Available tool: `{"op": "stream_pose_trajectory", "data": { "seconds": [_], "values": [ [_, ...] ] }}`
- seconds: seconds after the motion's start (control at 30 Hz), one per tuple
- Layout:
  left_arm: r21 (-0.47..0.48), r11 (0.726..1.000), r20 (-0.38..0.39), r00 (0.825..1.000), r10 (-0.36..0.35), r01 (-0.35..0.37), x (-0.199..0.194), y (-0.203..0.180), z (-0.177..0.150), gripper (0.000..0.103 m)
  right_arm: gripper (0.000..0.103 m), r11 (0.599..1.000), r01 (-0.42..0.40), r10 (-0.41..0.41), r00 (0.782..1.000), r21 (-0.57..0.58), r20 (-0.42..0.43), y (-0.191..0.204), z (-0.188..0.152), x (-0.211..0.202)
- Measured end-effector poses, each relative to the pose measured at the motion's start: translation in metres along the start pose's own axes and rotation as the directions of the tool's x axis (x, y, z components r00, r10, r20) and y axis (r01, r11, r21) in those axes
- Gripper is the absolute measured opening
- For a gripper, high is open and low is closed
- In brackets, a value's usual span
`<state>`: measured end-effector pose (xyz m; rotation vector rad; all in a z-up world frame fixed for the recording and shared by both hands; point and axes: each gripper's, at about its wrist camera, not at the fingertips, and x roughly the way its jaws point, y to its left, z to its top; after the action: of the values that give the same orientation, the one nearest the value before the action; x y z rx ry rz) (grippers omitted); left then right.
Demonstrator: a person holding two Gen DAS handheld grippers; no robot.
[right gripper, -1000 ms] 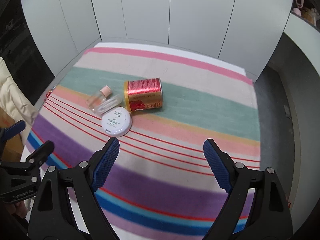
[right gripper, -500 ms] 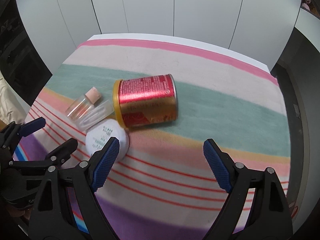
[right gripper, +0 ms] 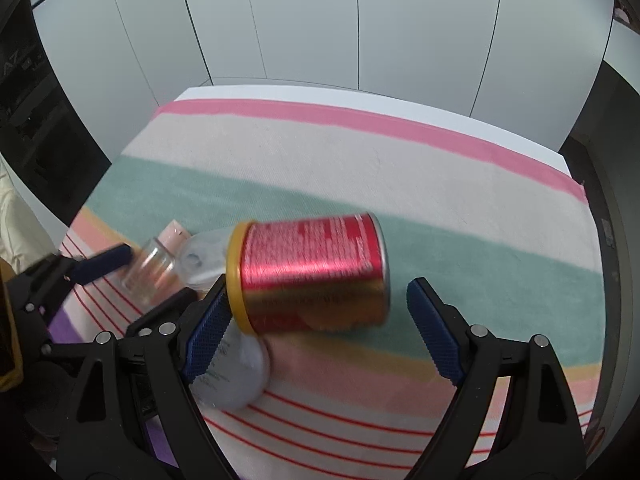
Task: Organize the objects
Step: 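Grasp the pink-capped clear bottle with the left tool while the right tool grasps the red-gold can, then lift and carry the clear bottle and red-gold can over the cardboard box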
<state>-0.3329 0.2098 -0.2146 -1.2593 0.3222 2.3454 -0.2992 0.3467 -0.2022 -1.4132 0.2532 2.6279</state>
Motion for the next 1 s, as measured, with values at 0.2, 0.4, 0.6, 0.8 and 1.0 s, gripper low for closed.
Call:
{"op": "stream_pose_trajectory", "data": {
  "seconds": [0.2,0.4,0.6,0.8,1.0],
  "values": [
    [-0.026,1.0,-0.023,1.0,-0.006,0.005,-0.002,0.002,0.003,0.028,0.065,1.0,0.002,-0.002,1.0,0.001,0.002,0.003,0.004,0.0],
    [-0.06,0.998,-0.032,0.999,0.01,-0.012,-0.019,0.007,-0.006,0.028,0.065,1.0,0.02,-0.02,1.0,0.01,0.016,0.0,0.002,-0.018],
    [-0.084,0.996,-0.024,1.0,0.014,-0.016,-0.052,0.009,-0.016,0.027,0.065,1.0,0.018,-0.018,1.0,0.021,0.015,-0.001,-0.005,-0.047],
    [-0.117,0.993,-0.04,0.999,-0.012,0.007,-0.083,0.007,-0.03,0.027,0.065,0.999,0.017,-0.017,1.0,0.035,0.001,0.002,-0.023,-0.082],
    [-0.095,0.995,-0.039,0.999,-0.008,0.005,-0.128,-0.004,-0.044,0.027,0.065,0.998,-0.008,0.009,1.0,0.063,-0.027,0.002,-0.048,-0.124]
  ]
}}
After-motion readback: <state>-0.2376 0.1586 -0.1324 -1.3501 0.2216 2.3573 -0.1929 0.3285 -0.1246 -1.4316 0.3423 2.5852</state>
